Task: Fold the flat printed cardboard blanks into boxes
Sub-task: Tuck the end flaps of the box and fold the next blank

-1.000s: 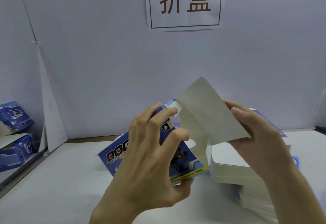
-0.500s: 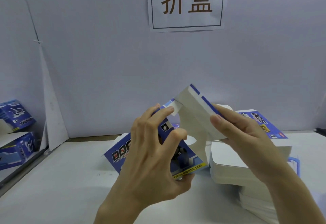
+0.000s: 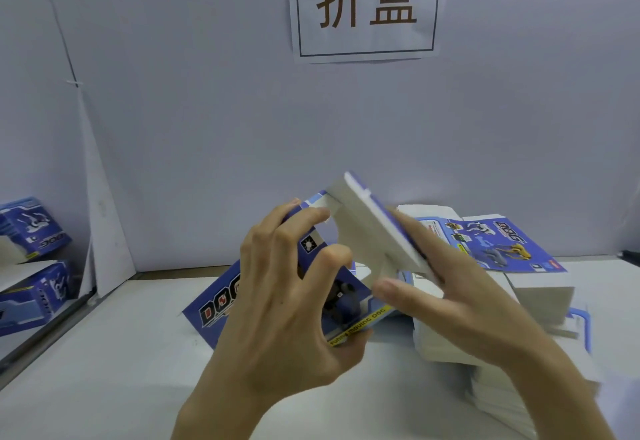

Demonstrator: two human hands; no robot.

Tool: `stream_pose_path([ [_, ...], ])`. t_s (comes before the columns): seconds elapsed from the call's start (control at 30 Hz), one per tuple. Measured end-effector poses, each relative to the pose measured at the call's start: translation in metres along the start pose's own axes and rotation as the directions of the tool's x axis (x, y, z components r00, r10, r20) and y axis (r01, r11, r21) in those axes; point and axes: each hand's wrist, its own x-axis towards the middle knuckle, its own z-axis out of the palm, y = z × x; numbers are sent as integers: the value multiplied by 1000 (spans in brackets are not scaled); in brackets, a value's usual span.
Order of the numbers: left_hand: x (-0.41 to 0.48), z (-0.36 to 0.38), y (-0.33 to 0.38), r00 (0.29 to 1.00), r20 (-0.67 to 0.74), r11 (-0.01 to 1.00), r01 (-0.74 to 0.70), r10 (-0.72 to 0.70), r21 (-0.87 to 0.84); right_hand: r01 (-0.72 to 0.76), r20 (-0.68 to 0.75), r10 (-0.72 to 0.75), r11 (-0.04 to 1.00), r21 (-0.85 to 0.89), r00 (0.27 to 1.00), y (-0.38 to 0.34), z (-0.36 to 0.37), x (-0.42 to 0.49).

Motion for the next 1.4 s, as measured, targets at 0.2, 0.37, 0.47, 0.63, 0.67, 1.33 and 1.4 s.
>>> stream_pose_path([
  [0.2,-1,1,-1,997,-58,999,45,-46,-20,-18,-67,38,960,278,997,-2,22,8],
  [0.37,-2,4,3,997,-70,998,42,-45,-45,-32,-128,71,959,281,989,1,22,9],
  [0.47,-2,5,5,997,-60,999,39,-41,-37,-49,-113,82,961,272,990,3,22,8],
  [0.63,-2,4,7,995,-75,993,61,-69,-104,-34,-73,50,977,212,996,-4,21,6],
  [0.67,-1,4,8,993,-75,992,77,-85,-104,-41,-23,46,982,187,999,-6,20,5],
  [1.33,1,-10,0,757,227,18,301,-613,-954,66,-166,74,708,704,983,-7,21,4],
  [1.4,3,-12,-3,702,202,22,296,-683,-955,121,-192,28,687,717,981,-10,25,3],
])
